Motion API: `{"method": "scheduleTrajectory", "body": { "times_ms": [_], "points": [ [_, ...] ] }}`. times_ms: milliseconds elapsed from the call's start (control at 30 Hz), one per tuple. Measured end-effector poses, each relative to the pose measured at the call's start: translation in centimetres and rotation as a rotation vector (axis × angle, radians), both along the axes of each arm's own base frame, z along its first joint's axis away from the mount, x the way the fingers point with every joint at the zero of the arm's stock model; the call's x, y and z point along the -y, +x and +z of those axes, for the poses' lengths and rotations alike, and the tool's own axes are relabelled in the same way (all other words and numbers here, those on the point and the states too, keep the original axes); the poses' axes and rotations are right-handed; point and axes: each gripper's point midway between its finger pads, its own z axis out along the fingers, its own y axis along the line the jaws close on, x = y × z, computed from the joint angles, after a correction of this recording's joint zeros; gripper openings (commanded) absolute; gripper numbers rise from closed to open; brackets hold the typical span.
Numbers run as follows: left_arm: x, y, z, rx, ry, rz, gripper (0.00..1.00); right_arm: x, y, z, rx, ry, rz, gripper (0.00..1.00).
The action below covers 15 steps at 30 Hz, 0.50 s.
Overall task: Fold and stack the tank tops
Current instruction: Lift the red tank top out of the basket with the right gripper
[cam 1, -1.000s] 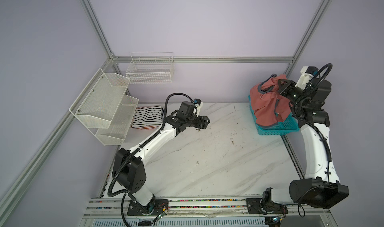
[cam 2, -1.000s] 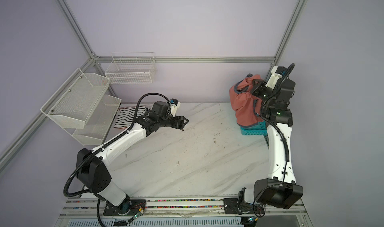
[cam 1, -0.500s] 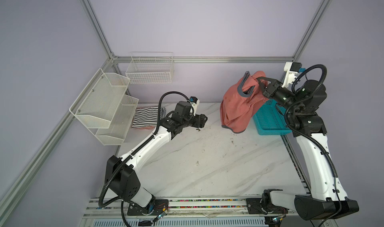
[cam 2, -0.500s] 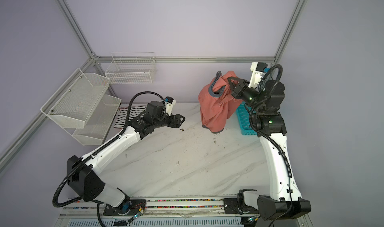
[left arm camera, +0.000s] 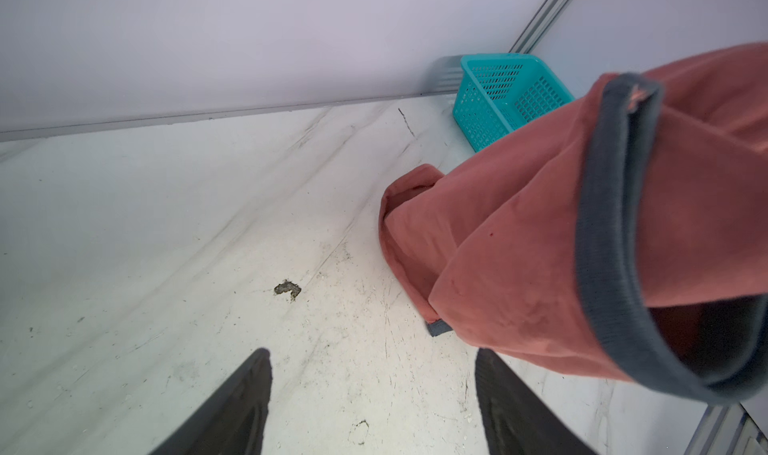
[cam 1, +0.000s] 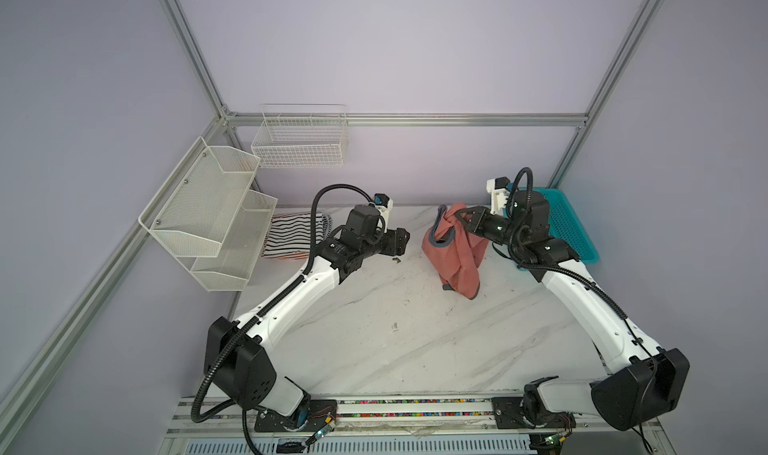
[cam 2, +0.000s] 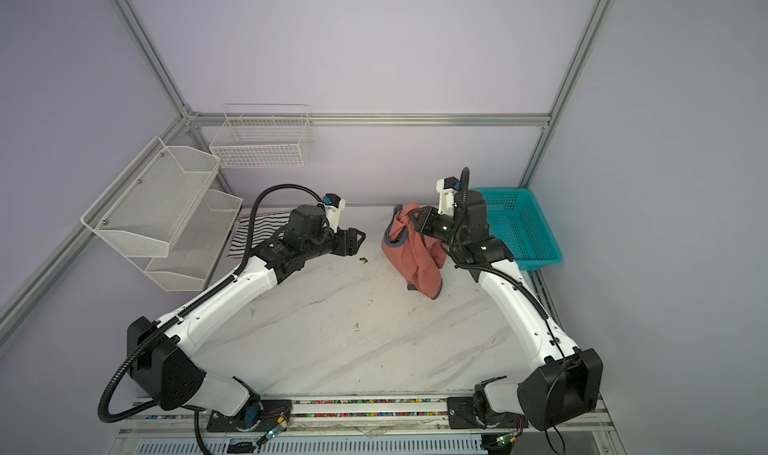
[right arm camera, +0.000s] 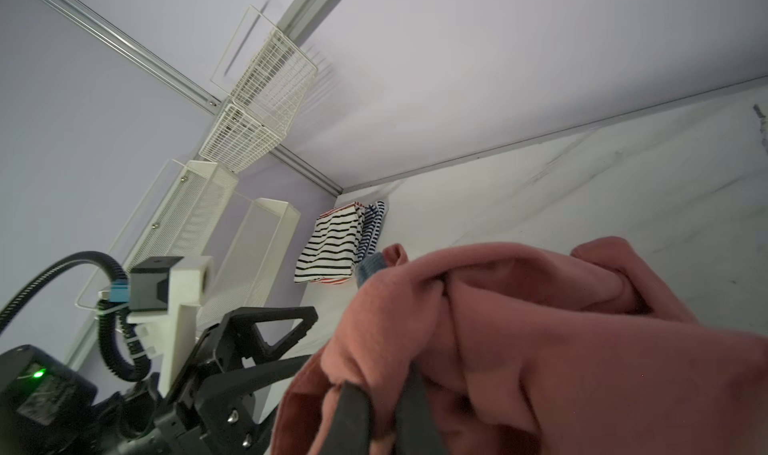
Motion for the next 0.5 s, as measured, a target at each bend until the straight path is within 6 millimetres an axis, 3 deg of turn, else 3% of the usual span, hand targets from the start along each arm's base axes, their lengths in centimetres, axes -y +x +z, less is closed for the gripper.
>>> {"method": "scheduleTrajectory", "body": {
  "times_ms": [100,333,400,500],
  "points": [
    [-0.5,-0.1,0.9,0.023,-0.001,0.021,0.76,0.6,-0.1,1.5,0.049,-0.012,-0.062,0.00],
    [-1.1,-0.2,1.8,0.046,-0.004,0.044,0.76,3.7,-1.5,7.1,0.207,0.074,-0.298,0.00],
    [-1.2,-0.2,1.8,0.045,-0.004,0.048,0.76,3.5,-2.2,7.3,0.217,0.103,-0.337,0.00],
    [-1.2,-0.1,1.7,0.043,-0.002,0.054,0.76,1.9,-2.6,5.9,0.185,0.109,-0.360,0.00]
  ]
}}
